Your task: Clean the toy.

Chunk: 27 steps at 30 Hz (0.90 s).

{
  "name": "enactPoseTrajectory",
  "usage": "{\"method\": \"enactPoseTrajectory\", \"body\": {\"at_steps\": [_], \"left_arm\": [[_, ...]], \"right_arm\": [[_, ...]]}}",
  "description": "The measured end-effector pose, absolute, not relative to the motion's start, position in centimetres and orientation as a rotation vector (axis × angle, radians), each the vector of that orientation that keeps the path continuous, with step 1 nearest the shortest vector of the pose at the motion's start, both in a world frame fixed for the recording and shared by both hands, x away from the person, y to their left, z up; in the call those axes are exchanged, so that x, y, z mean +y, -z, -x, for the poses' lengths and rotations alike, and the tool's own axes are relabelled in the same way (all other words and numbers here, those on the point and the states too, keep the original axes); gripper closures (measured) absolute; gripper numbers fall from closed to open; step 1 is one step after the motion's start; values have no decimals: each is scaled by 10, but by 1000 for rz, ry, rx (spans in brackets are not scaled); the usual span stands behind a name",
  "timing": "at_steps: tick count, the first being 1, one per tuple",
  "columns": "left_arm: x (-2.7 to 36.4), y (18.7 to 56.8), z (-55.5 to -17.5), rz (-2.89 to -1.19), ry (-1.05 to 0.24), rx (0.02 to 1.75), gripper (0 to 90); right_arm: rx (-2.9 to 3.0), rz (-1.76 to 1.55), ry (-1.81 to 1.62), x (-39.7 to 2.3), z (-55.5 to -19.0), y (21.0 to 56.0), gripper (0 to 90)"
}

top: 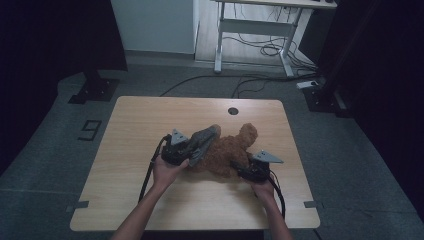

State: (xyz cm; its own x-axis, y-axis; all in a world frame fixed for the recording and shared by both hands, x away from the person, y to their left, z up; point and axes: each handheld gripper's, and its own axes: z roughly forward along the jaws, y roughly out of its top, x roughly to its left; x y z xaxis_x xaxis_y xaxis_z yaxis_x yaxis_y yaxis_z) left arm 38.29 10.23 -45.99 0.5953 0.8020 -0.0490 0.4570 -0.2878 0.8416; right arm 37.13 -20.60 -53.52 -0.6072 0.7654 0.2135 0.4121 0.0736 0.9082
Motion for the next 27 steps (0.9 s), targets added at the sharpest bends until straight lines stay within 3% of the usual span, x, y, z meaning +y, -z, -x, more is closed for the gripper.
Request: {"method": "enactPoseTrajectory", "body": {"at_steps": [10,18,27], "left_arm": [[109,468,-360,-1919,-478,980,738],[121,467,-349,-1866,-381,1009,735],[106,429,-380,-1773,-215,1040,730]], "right_arm": [[2119,-1099,-1550,-210,-361,538,501],[2163,-1062,-1529,-209,-353,539,515],[2134,-1081,-1567,-212,-351,545,528]]}}
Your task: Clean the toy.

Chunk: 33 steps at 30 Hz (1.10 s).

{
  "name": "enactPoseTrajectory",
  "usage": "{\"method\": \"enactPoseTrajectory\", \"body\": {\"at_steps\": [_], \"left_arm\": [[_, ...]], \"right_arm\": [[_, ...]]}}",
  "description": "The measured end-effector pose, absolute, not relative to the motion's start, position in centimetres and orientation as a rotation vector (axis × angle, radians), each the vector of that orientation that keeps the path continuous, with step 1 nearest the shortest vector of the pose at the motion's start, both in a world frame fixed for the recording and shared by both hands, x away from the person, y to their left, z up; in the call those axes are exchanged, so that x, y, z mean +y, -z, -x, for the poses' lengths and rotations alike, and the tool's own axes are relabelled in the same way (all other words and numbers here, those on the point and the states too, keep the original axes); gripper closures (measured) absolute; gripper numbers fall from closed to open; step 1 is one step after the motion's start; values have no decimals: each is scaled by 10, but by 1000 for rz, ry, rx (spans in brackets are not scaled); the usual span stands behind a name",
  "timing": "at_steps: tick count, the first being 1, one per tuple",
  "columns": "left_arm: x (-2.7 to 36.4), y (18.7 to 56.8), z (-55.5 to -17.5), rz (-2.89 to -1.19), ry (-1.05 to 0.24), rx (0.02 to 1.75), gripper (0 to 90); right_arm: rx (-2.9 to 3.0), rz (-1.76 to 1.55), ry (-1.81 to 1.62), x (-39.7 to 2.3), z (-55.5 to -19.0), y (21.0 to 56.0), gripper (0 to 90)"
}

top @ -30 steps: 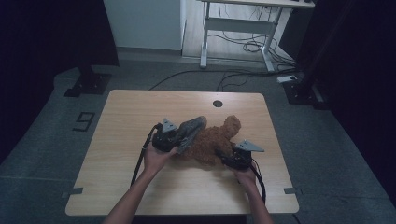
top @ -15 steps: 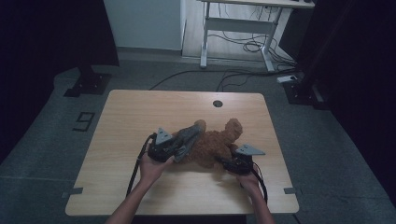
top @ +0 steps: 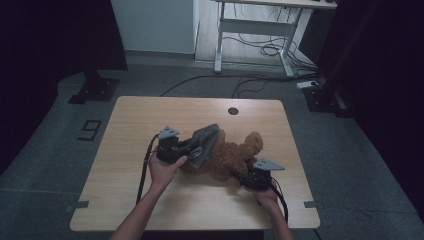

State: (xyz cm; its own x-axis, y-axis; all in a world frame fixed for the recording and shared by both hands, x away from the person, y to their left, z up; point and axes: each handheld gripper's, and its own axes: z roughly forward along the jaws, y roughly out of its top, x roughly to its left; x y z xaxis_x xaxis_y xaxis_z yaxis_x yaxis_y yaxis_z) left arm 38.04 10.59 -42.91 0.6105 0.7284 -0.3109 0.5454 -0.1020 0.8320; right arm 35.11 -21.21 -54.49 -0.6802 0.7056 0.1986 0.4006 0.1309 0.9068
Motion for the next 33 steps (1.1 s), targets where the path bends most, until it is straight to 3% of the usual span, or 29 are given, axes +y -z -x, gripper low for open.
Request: {"method": "enactPoseTrajectory", "body": {"at_steps": [7,10,14,20,28,33], "left_arm": [[68,444,-388,-1912,-277,1019,728],[75,445,-388,-1913,-274,1026,732],[99,440,-378,-1976,-422,1024,733],[131,450,-366,-1992,-543,1078,734],[154,484,-369,-1976,-478,1195,737],[161,518,-377,-1973,-308,1290,737]], "right_arm": [[2125,-1069,-1552,-210,-350,545,527],[2127,-1061,-1553,-210,-350,545,525],[2133,-1058,-1550,-210,-351,545,524],[2135,-1065,-1548,-210,-351,545,522],[2130,-1081,-1555,-211,-351,545,523],[2127,-1093,-1565,-212,-352,546,523]]}}
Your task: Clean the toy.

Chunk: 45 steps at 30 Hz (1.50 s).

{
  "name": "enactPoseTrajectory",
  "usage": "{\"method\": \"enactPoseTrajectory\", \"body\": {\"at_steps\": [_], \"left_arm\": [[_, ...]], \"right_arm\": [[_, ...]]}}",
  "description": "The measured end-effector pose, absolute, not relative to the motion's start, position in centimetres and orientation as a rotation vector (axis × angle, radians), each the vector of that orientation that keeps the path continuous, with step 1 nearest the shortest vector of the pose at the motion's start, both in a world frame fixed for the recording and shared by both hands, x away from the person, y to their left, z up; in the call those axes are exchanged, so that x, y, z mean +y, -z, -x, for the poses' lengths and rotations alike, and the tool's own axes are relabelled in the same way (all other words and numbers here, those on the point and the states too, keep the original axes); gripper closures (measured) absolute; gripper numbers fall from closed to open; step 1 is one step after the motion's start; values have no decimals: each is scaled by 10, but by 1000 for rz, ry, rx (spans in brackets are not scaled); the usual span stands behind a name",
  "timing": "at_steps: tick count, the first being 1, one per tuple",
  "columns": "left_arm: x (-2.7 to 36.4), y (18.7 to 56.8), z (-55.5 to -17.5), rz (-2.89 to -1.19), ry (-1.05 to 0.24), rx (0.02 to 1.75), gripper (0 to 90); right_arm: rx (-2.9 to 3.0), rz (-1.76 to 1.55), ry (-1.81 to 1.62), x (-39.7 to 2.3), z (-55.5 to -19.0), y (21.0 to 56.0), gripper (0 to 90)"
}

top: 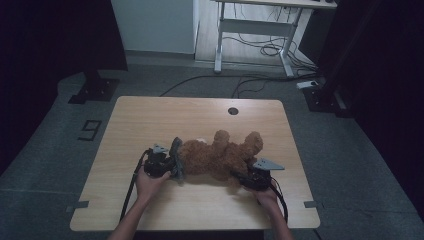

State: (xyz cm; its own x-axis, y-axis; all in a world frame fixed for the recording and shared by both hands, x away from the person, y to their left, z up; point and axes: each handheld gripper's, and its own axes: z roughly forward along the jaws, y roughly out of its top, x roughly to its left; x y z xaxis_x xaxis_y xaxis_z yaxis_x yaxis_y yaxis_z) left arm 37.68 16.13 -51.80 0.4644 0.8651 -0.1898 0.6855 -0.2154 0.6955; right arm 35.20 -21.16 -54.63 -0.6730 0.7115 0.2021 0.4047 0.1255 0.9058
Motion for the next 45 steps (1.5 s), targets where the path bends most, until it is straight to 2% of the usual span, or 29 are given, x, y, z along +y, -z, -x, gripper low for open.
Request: {"method": "enactPoseTrajectory", "body": {"at_steps": [4,6,8,9,10,11,12,16,17,18,22,26,36,42,45], "left_arm": [[168,508,-377,-1958,-297,1278,736],[177,483,-375,-1906,-333,1252,735],[178,475,-373,-1888,-342,1239,735],[175,452,-368,-1852,-366,1188,734],[175,452,-368,-1852,-366,1188,732],[166,434,-363,-1840,-349,1132,731],[166,434,-363,-1840,-349,1132,731],[122,411,-355,-1900,-380,999,731],[122,411,-355,-1900,-380,999,731],[102,415,-363,-1958,-415,994,732],[90,442,-383,-1955,-357,1067,732],[103,452,-382,-1904,-308,1068,736],[135,458,-369,-1905,-319,1080,732],[160,474,-363,-1919,-339,1165,730],[169,493,-367,-1951,-298,1233,730]], "right_arm": [[2132,-1094,-1572,-214,-353,547,524],[2131,-1097,-1571,-214,-353,547,524],[2131,-1098,-1572,-214,-353,547,524],[2132,-1105,-1575,-214,-353,547,524],[2132,-1105,-1575,-214,-353,547,524],[2132,-1102,-1572,-214,-354,547,524],[2130,-1103,-1572,-214,-354,547,524],[2129,-1104,-1571,-213,-353,546,523],[2132,-1102,-1569,-214,-353,546,523],[2133,-1101,-1570,-214,-354,546,523],[2131,-1100,-1568,-213,-353,546,522],[2134,-1100,-1566,-213,-353,546,522],[2140,-1086,-1557,-210,-352,545,521],[2140,-1098,-1565,-211,-352,545,521],[2139,-1110,-1570,-212,-353,546,521]]}}
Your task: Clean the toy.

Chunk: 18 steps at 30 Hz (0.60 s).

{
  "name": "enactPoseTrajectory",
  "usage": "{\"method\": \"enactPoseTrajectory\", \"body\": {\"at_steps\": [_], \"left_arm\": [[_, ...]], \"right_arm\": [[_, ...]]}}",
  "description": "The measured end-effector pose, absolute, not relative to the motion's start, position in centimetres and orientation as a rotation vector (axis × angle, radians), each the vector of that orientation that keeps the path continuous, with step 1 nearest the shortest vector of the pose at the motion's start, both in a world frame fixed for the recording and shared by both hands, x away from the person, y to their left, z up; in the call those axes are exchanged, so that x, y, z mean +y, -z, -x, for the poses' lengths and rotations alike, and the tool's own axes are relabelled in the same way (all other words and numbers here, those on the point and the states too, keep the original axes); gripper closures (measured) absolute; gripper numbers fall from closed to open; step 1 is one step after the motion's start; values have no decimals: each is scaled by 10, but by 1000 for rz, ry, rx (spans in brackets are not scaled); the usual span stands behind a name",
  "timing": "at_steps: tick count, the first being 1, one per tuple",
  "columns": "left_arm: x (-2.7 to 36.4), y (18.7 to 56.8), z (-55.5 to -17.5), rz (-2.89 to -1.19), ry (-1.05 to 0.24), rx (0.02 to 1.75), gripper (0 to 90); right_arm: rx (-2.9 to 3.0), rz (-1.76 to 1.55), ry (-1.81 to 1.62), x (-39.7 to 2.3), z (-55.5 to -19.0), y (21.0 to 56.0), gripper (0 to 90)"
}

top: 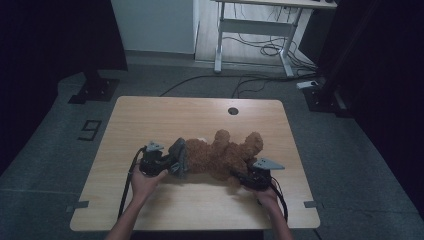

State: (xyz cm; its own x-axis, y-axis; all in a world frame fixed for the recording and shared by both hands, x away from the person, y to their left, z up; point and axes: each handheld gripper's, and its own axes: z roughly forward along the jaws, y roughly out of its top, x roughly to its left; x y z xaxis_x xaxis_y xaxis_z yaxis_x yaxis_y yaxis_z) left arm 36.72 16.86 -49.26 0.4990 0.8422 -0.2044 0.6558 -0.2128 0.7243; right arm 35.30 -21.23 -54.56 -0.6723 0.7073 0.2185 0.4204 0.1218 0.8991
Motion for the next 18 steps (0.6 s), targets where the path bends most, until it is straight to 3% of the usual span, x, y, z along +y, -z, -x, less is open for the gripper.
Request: {"method": "enactPoseTrajectory", "body": {"at_steps": [3,9,15,18], "left_arm": [[172,496,-366,-1915,-262,1235,730],[167,449,-347,-1864,-311,1105,730],[125,417,-347,-1886,-304,980,729],[77,398,-352,-1914,-295,890,730]], "right_arm": [[2138,-1112,-1568,-212,-353,546,521],[2137,-1119,-1571,-214,-353,546,521],[2139,-1119,-1561,-213,-353,545,521],[2133,-1127,-1564,-213,-352,546,521]]}}
